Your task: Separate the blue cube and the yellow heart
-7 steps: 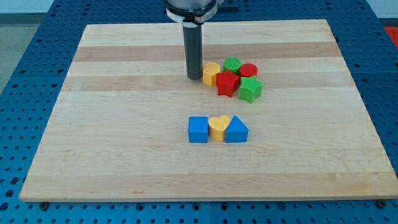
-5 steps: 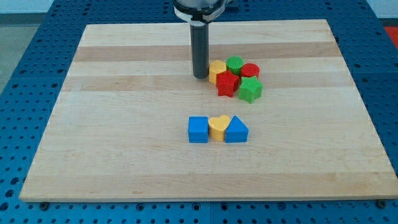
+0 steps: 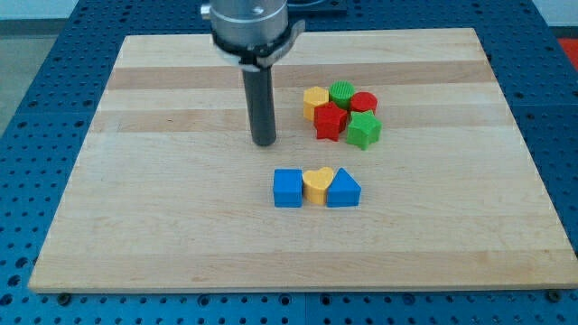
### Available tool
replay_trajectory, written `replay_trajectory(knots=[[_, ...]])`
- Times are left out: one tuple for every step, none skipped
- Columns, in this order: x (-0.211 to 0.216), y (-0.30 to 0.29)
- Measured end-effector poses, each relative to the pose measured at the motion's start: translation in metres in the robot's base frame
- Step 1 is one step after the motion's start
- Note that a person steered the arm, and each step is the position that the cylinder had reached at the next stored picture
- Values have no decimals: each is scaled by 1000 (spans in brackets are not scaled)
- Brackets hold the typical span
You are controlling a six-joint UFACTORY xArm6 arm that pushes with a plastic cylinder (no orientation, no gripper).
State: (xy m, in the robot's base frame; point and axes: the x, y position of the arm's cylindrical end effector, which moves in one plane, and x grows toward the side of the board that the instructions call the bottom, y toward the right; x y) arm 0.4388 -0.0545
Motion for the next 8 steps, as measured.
replay_trajectory(knots=[[41,-6],[81,-6],[105,-6],[111,11],[106,25],[85,25],[58,25],[33,25]])
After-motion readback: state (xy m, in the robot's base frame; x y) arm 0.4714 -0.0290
